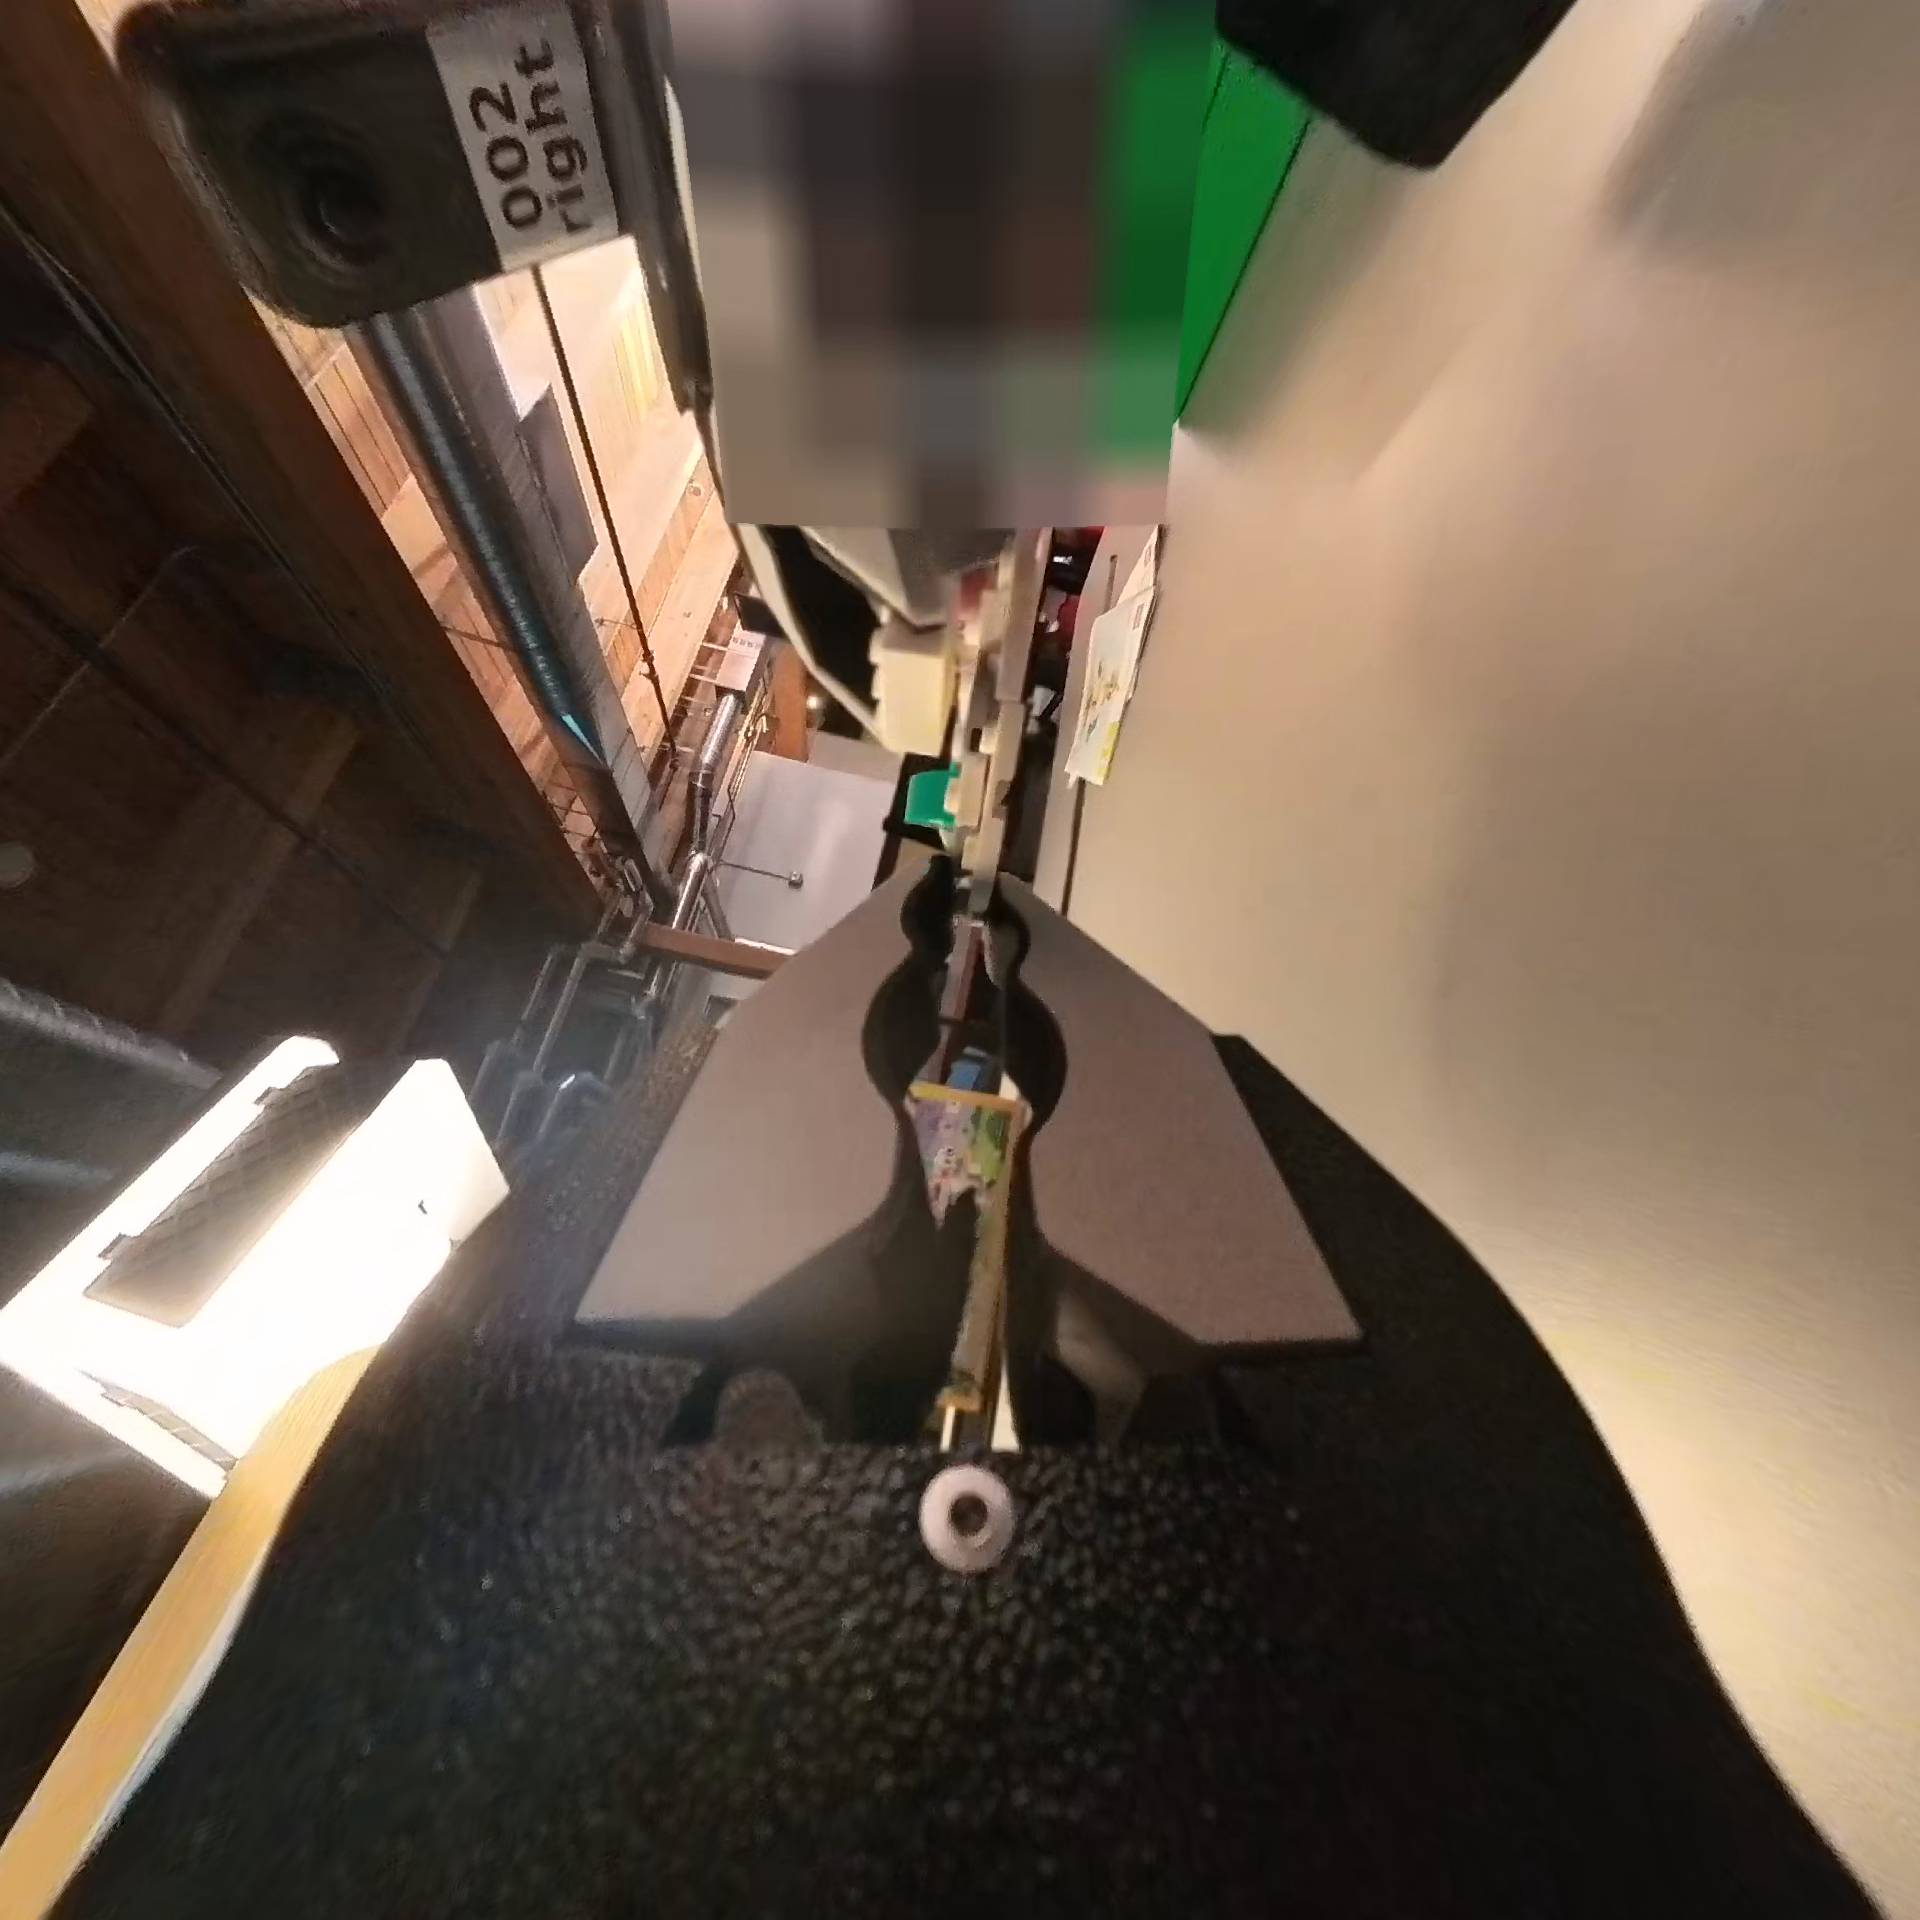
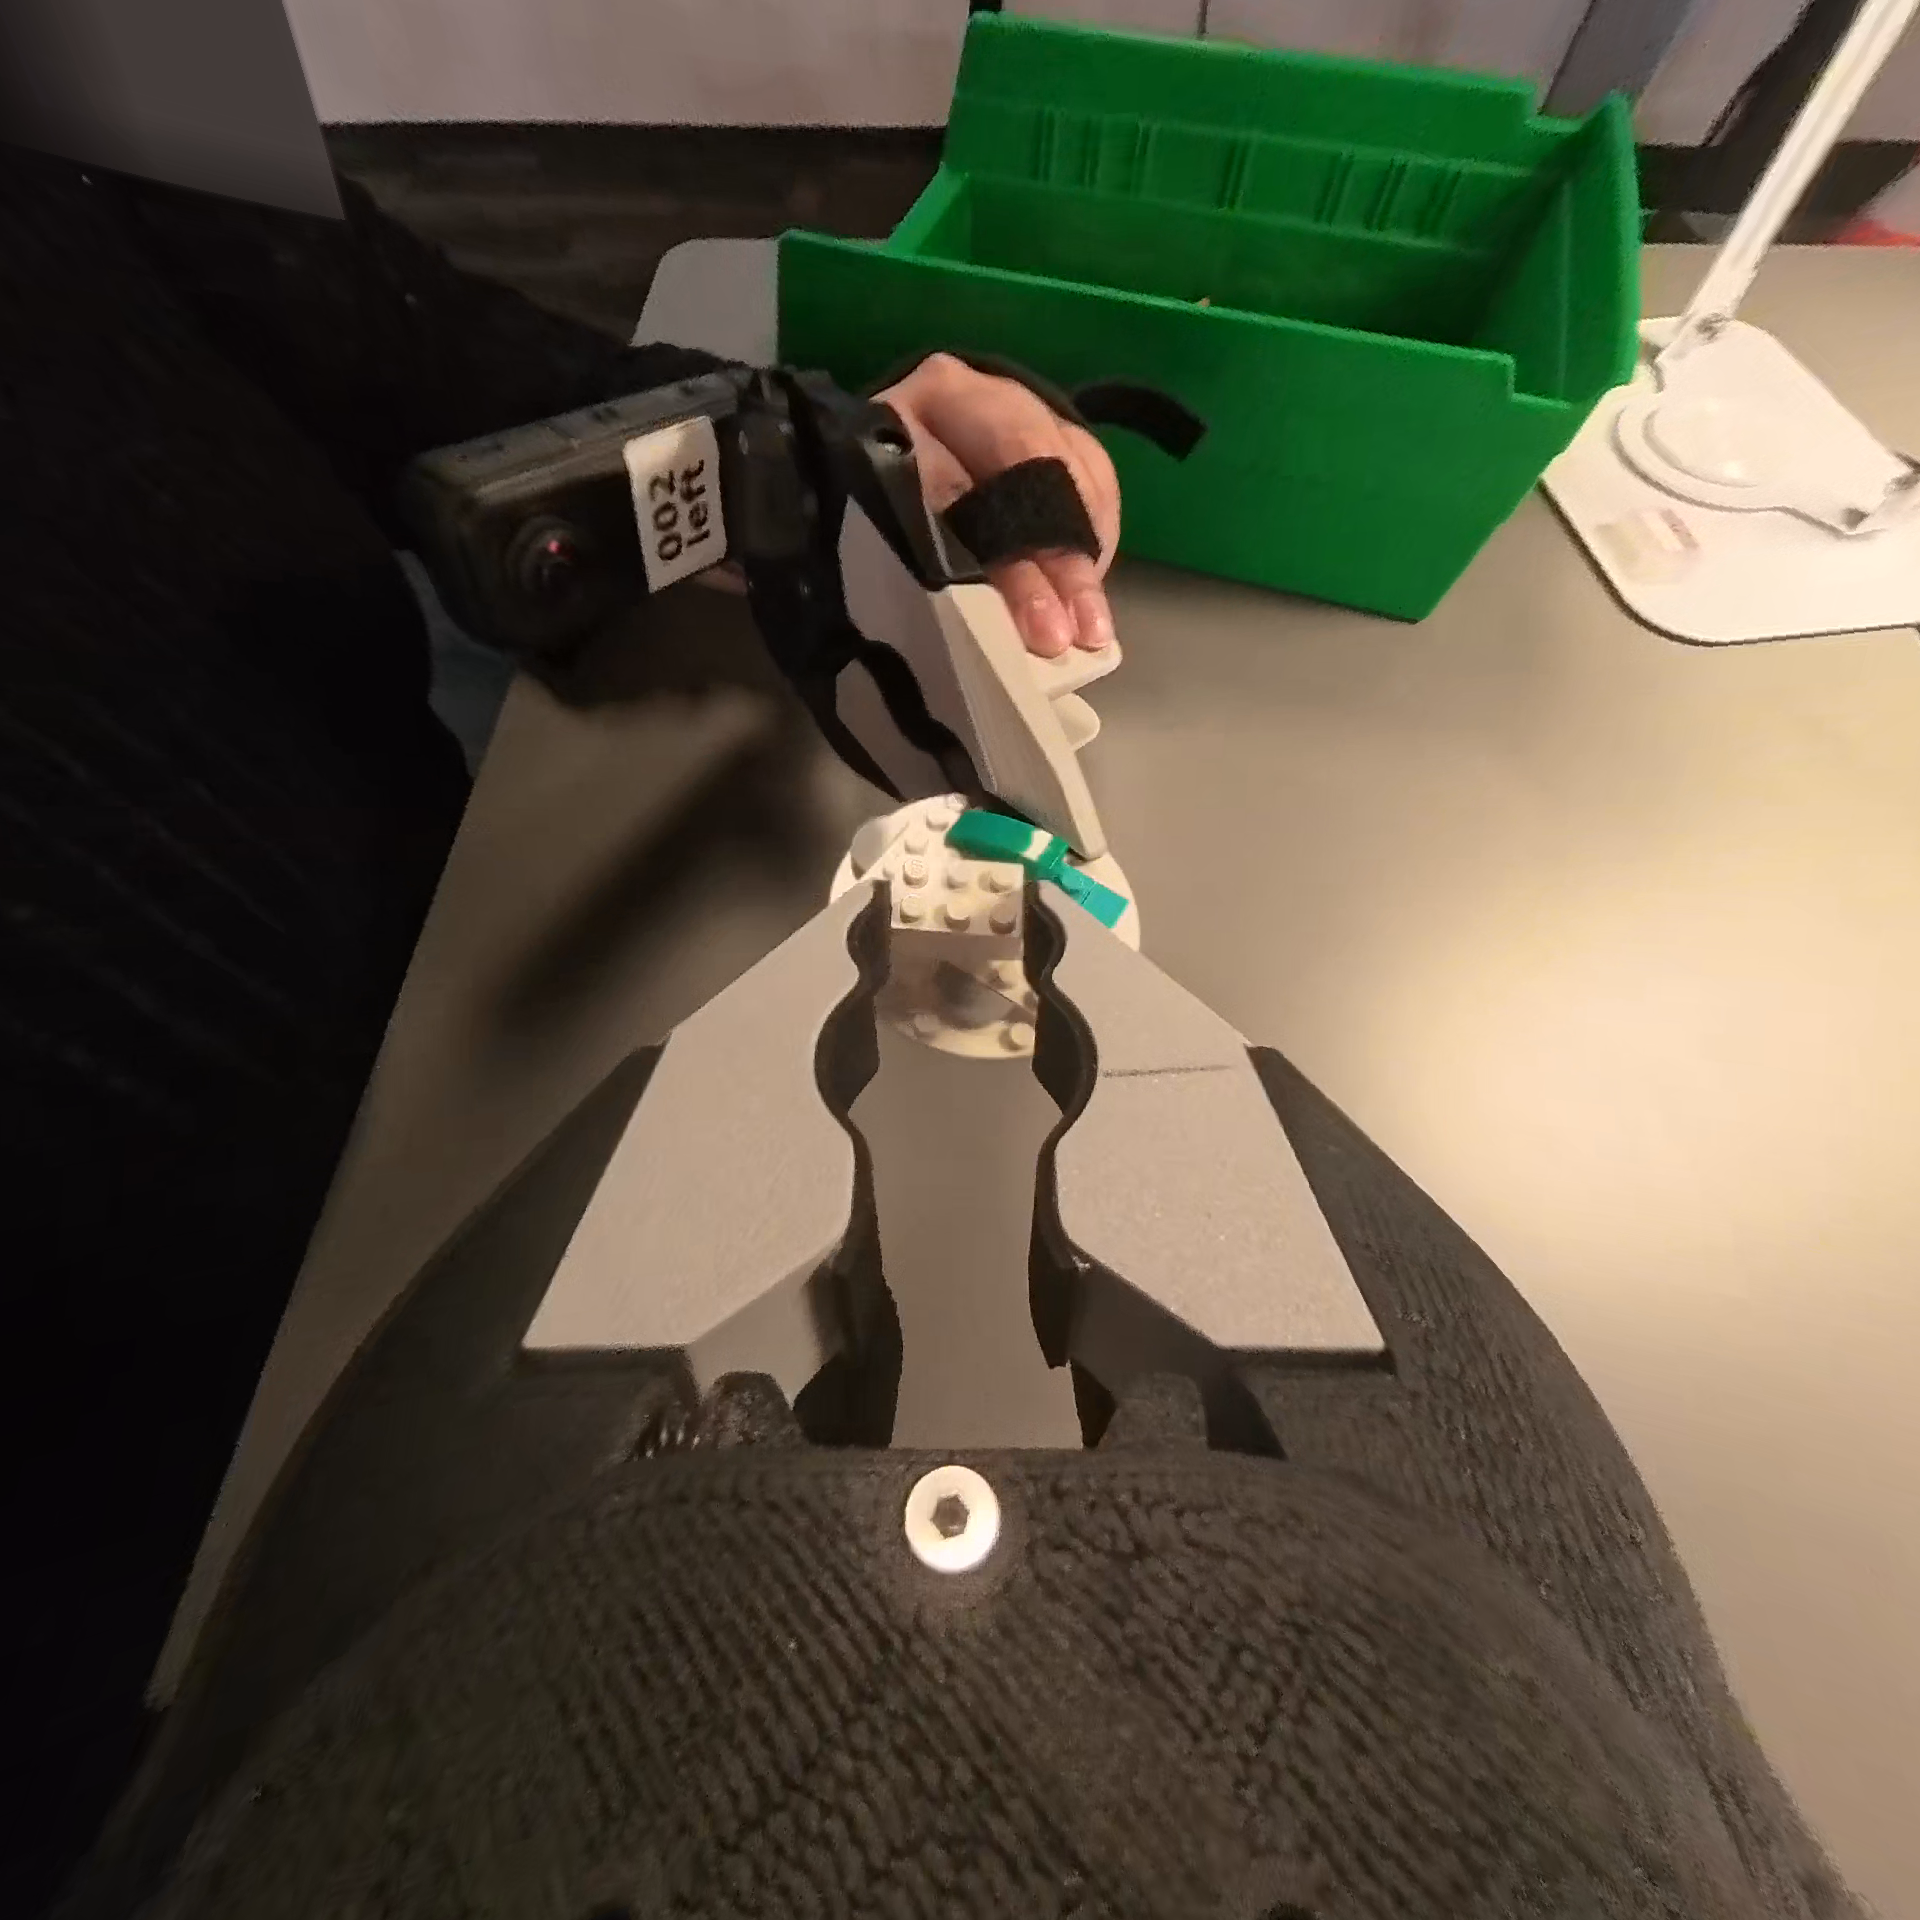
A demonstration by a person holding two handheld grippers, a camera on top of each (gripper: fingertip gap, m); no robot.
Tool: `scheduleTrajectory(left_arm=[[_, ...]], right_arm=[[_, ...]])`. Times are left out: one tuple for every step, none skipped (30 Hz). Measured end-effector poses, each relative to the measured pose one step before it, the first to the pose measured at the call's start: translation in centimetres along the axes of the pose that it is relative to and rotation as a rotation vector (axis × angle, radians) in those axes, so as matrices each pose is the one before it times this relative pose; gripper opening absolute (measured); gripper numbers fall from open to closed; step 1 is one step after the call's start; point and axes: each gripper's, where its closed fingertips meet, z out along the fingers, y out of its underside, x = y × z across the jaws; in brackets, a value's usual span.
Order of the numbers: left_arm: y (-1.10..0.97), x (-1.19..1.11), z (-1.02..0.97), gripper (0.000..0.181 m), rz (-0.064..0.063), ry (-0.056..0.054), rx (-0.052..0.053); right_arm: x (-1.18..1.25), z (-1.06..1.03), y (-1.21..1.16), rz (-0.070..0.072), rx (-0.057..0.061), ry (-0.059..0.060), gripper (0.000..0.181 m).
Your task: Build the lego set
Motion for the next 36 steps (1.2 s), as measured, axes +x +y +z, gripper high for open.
scheduleTrajectory(left_arm=[[0.140, -0.047, 0.051, 0.002, 0.0103, -0.0061, -0.0098], [0.174, -0.104, 0.048, 0.002, 0.0133, -0.0112, -0.0132], [0.385, -0.254, 0.121, 0.003, 0.0158, -0.0220, -0.0293], [0.441, -0.205, 0.152, 0.003, 0.0205, -0.0181, -0.0328], [0.229, -0.097, 0.094, 0.002, 0.0183, -0.0120, -0.0175], [0.160, 0.018, 0.080, 0.002, 0.0100, -0.0046, -0.0119], [0.149, 0.000, 0.085, 0.002, 0.0044, -0.0046, -0.0120], [0.085, -0.062, 0.058, 0.003, 0.0056, -0.0073, -0.0081], [0.021, -0.059, 0.026, 0.002, 0.0072, -0.0058, -0.0035], [0.018, -0.036, 0.009, 0.003, 0.0051, -0.0035, -0.0032], [0.010, -0.017, -0.010, 0.003, 0.0036, -0.0025, -0.0018], [0.001, -0.034, -0.013, 0.003, 0.0045, -0.0023, -0.0004], [-0.008, -0.030, -0.012, 0.003, 0.0045, -0.0012, 0.0006], [-0.032, -0.033, -0.025, 0.002, 0.0018, -0.0026, 0.0017], [-0.022, -0.021, -0.014, 0.002, 0.0005, -0.0011, 0.0009], [-0.030, -0.014, -0.007, 0.002, 0.0018, -0.0008, 0.0011], [-0.051, 0.049, -0.005, 0.002, 0.0035, 0.0024, 0.0019], [-0.054, 0.023, -0.010, 0.002, 0.0042, -0.0011, 0.0028], [-0.063, 0.008, -0.008, 0.002, 0.0029, -0.0002, 0.0021], [0.010, 0.012, -0.001, 0.003, 0.0011, 0.0006, -0.0011], [0.030, 0.003, -0.004, 0.003, 0.0010, 0.0003, 0.0000], [0.004, 0.003, -0.017, 0.002, 0.0014, -0.0001, 0.0012], [0.021, -0.003, -0.002, 0.002, 0.0022, -0.0005, -0.0008], [0.025, -0.032, 0.009, 0.002, 0.0003, -0.0015, -0.0008], [0.000, -0.002, -0.003, 0.002, -0.0006, 0.0004, 0.0004], [-0.043, 0.003, -0.009, 0.002, 0.0001, -0.0002, 0.0029], [-0.053, 0.017, -0.017, 0.001, -0.0013, 0.0010, 0.0035], [-0.044, 0.045, 0.001, 0.001, -0.0017, 0.0024, 0.0020], [-0.004, 0.055, 0.017, 0.002, 0.0005, 0.0023, -0.0014], [-0.019, 0.047, 0.015, 0.002, 0.0023, 0.0015, 0.0007], [-0.020, 0.051, 0.016, 0.002, 0.0005, 0.0015, 0.0007], [0.026, 0.014, 0.018, 0.002, -0.0017, 0.0013, -0.0018], [0.014, -0.008, 0.005, 0.002, -0.0018, -0.0001, -0.0006], [0.041, 0.008, 0.007, 0.002, -0.0021, 0.0010, -0.0010], [0.084, 0.027, 0.006, 0.002, -0.0026, 0.0021, -0.0030], [0.084, 0.027, 0.016, 0.002, -0.0028, 0.0020, -0.0025]], right_arm=[[0.348, -0.008, -0.220, 0.0274, 0.0098, 0.0327, 0.023], [0.434, 0.003, -0.155, 0.0322, 0.0028, 0.0431, 0.023], [0.459, 0.031, -0.097, 0.0245, -0.0022, 0.0527, 0.023], [0.401, 0.067, 0.021, 0.0077, -0.0073, 0.0549, 0.023], [0.238, 0.077, 0.016, -0.0020, -0.0051, 0.0476, 0.023], [0.149, 0.091, -0.060, 0.0051, 0.0002, 0.0383, 0.023], [0.100, 0.084, -0.091, 0.0114, 0.0031, 0.0281, 0.023], [0.014, 0.055, -0.170, 0.0074, 0.0091, 0.0192, 0.023], [0.017, 0.020, -0.191, 0.0021, 0.0118, 0.0185, 0.023], [0.158, -0.013, -0.141, -0.0011, 0.0062, 0.0244, 0.023], [0.161, -0.017, -0.037, -0.0081, -0.0010, 0.0232, 0.023], [0.167, 0.012, 0.020, -0.0152, -0.0045, 0.0216, 0.023], [0.205, 0.034, 0.116, -0.0166, -0.0096, 0.0207, 0.023], [0.129, 0.073, 0.199, -0.0141, -0.0146, 0.0111, 0.023], [0.060, 0.091, 0.160, -0.0080, -0.0100, 0.0015, 0.023], [0.034, 0.101, 0.104, 0.0004, -0.0041, -0.0035, 0.023], [-0.003, 0.087, 0.058, 0.0047, -0.0014, -0.0074, 0.023], [-0.003, 0.055, 0.001, 0.0046, 0.0024, -0.0071, 0.023], [-0.021, 0.054, -0.018, 0.0038, 0.0026, -0.0065, 0.023], [-0.017, 0.052, -0.002, 0.0028, 0.0008, -0.0055, 0.023], [0.016, 0.028, 0.008, 0.0019, -0.0001, -0.0033, 0.023], [0.013, 0.030, 0.019, 0.0021, 0.0000, -0.0043, 0.023], [0.009, 0.020, 0.009, 0.0025, 0.0004, -0.0048, 0.023], [0.020, 0.022, 0.005, 0.0020, 0.0007, -0.0042, 0.023], [-0.005, 0.026, 0.015, 0.0003, 0.0001, -0.0043, 0.023], [-0.029, 0.028, -0.017, -0.0009, 0.0016, -0.0044, 0.024], [-0.055, 0.032, -0.010, -0.0021, 0.0015, -0.0052, 0.024], [-0.037, 0.036, 0.003, -0.0032, -0.0001, -0.0040, 0.024], [0.009, 0.044, 0.042, -0.0024, -0.0021, -0.0005, 0.024], [0.032, 0.031, 0.048, 0.0005, -0.0026, 0.0000, 0.024], [0.006, 0.027, 0.032, 0.0026, -0.0018, -0.0018, 0.025], [0.010, 0.023, 0.015, 0.0028, -0.0012, -0.0008, 0.027], [0.003, 0.004, 0.000, 0.0019, 0.0001, -0.0011, 0.028], [-0.033, -0.022, -0.044, 0.0010, 0.0024, -0.0029, 0.031], [-0.009, -0.074, -0.117, -0.0001, 0.0067, 0.0000, 0.034], [0.067, -0.148, -0.232, -0.0018, 0.0141, 0.0051, 0.039]])
